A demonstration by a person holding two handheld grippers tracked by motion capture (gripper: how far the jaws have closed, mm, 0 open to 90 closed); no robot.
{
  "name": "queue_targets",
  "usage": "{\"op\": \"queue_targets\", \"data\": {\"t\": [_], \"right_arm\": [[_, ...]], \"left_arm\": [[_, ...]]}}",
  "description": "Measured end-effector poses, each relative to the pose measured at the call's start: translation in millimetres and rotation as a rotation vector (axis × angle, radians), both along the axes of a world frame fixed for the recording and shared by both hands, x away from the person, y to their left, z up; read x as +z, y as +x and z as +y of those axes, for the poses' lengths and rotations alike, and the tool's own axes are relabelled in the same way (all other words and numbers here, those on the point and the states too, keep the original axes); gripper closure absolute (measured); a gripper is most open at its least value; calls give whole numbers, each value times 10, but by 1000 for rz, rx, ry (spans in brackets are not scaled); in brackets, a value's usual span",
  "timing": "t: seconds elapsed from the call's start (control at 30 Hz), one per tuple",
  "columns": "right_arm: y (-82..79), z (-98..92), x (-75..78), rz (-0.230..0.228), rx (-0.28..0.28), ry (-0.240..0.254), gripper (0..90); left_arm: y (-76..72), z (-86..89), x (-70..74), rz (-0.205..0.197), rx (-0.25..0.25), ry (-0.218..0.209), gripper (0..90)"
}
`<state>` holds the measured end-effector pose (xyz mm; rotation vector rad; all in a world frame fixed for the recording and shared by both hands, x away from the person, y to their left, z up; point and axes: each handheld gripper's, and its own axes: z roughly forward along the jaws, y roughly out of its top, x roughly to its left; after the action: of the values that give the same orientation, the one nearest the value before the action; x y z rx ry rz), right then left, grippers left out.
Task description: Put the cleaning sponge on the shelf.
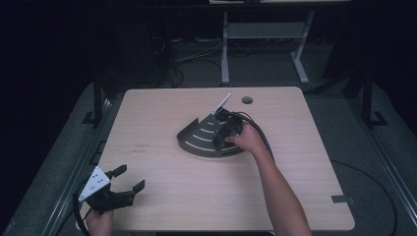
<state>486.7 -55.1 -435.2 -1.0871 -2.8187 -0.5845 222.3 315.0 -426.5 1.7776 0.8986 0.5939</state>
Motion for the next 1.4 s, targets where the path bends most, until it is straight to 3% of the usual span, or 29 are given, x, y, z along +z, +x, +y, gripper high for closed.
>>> {"op": "queue_targets", "data": {"t": [0.37,1.4], "right_arm": [[-24,-34,82,-14,5,23,217],[-282,-335,476,-76,21,12,190]], "left_arm": [[20,-2,-8,8,-2,3,135],[3,-1,-18,8,-1,7,135]]}}
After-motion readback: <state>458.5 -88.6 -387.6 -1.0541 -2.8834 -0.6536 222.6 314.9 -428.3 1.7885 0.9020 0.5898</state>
